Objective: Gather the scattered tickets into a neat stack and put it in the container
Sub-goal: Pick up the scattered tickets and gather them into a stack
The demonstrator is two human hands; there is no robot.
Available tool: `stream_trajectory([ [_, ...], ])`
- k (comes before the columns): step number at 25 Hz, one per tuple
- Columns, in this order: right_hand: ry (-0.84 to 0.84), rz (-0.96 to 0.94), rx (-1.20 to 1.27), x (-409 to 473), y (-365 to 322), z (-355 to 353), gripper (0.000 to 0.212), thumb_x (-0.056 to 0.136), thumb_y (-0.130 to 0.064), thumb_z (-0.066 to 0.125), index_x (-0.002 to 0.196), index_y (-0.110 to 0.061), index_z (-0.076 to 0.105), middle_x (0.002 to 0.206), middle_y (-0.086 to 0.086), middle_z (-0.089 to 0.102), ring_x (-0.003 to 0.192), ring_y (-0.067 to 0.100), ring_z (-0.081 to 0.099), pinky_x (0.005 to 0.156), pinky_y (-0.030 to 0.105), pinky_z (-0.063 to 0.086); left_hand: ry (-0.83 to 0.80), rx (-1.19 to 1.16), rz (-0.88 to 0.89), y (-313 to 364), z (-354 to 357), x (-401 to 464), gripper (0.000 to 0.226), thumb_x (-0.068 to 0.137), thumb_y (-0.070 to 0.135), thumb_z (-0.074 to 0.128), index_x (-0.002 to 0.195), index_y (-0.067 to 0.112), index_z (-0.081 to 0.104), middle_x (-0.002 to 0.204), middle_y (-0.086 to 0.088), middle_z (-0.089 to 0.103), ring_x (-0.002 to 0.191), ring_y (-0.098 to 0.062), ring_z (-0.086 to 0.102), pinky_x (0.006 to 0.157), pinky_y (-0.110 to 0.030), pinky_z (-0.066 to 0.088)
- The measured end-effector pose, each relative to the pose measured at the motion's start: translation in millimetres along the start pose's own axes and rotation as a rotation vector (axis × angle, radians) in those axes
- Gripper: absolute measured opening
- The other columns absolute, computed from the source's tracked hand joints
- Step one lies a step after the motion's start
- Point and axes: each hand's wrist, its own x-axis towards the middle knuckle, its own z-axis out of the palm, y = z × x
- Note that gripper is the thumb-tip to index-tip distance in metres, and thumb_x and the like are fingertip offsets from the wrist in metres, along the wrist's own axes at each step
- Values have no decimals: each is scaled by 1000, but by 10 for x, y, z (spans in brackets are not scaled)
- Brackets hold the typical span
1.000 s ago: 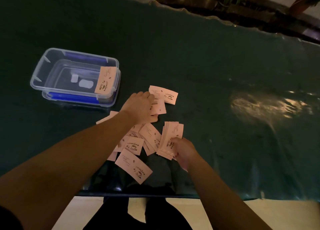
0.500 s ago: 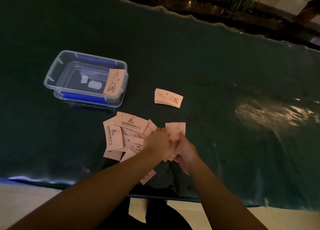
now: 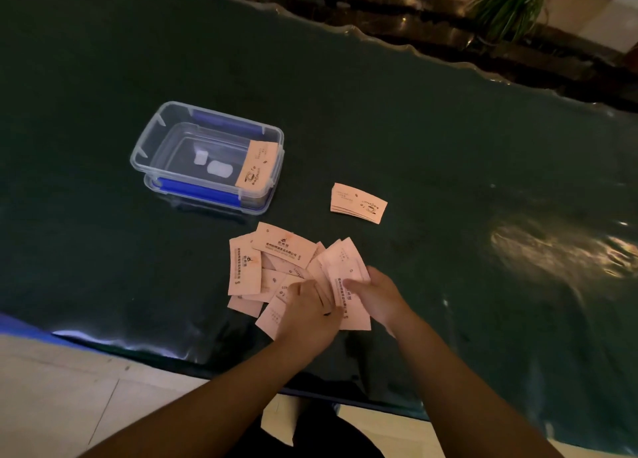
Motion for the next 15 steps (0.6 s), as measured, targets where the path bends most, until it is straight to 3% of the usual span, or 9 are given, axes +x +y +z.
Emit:
stream_trajectory([
  [3,-57,-14,-45,29,-82,71,34,101,-28,67,134,-22,59,137,4,67,113,23,65,77,33,50,-30,-18,24,34,-35,-32,34,95,30,66,125,20,54,132,-2,52,99,-7,42,73,-18,34],
  [5,-82,0,-50,53,-122,121,34,101,-29,67,133,-25,58,138,1,65,113,21,63,79,35,50,-61,-57,13,51,-69,-52,37,95,25,63,130,22,53,132,2,46,102,-9,46,84,-23,40],
  [8,-100,38,-9,86,-136,171,34,100,-28,67,133,-24,59,134,0,67,101,12,63,71,30,47,-88,-103,17,74,-82,-79,43,93,17,62,135,21,51,131,3,39,106,-14,53,94,-29,47],
  [15,-33,78,79,117,-12,115,31,96,-29,71,124,-18,66,123,4,72,106,25,70,79,38,54,-120,-131,91,100,-133,-106,33,92,17,64,123,25,57,119,7,51,99,-9,55,83,-21,48],
])
